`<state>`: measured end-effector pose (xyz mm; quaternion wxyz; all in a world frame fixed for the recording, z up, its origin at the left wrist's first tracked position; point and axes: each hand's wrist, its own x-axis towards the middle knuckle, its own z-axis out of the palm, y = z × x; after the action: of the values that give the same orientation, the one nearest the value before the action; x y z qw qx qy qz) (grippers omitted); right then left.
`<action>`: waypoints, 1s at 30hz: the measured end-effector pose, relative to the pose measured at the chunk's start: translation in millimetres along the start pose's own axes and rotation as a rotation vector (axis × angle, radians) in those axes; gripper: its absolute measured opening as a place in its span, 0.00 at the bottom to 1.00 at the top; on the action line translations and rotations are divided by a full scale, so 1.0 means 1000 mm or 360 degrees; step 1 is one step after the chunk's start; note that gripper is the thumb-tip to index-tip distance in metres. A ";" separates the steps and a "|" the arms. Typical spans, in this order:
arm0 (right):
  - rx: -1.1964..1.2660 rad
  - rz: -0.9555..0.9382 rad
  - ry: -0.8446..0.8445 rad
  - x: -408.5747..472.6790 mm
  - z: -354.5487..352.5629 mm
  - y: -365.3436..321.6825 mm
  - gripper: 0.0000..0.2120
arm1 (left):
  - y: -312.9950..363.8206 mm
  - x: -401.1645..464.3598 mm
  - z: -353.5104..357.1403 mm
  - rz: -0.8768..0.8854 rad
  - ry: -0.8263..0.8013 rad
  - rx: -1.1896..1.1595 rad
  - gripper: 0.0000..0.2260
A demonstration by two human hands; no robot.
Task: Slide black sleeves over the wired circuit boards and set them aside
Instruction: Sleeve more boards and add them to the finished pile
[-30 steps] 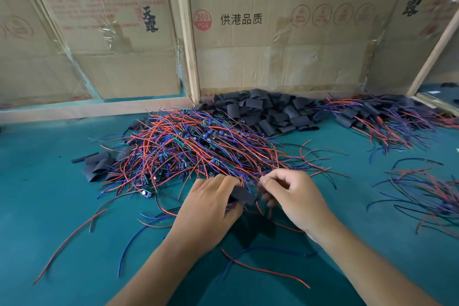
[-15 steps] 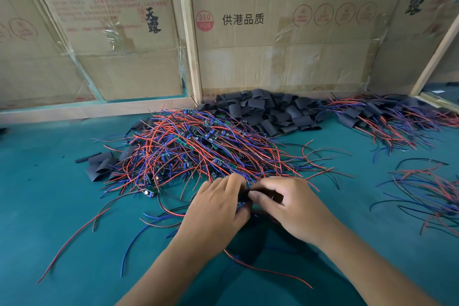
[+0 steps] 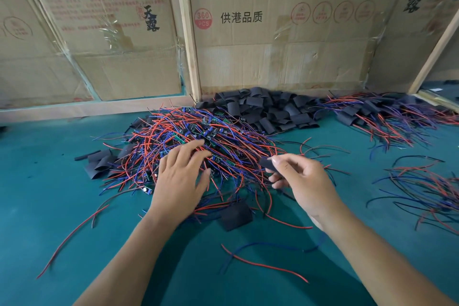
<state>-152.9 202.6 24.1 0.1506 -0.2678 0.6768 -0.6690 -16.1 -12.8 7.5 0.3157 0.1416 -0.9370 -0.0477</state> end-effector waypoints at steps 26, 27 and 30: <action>0.1037 0.0434 0.0326 0.020 -0.020 0.003 0.23 | 0.018 0.064 -0.017 0.0816 -0.0691 0.0955 0.11; 0.1097 0.0423 0.0333 0.021 -0.020 0.003 0.25 | 0.017 0.066 -0.020 0.0853 -0.0688 0.0956 0.11; 0.1324 0.0361 0.0353 0.024 -0.025 0.002 0.32 | 0.016 0.080 -0.041 0.0841 -0.0662 0.0836 0.12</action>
<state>-186.3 209.6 27.3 0.2445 -0.0350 0.3873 -0.8883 -55.6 -21.1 89.6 0.0745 -0.0403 -0.9651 0.2476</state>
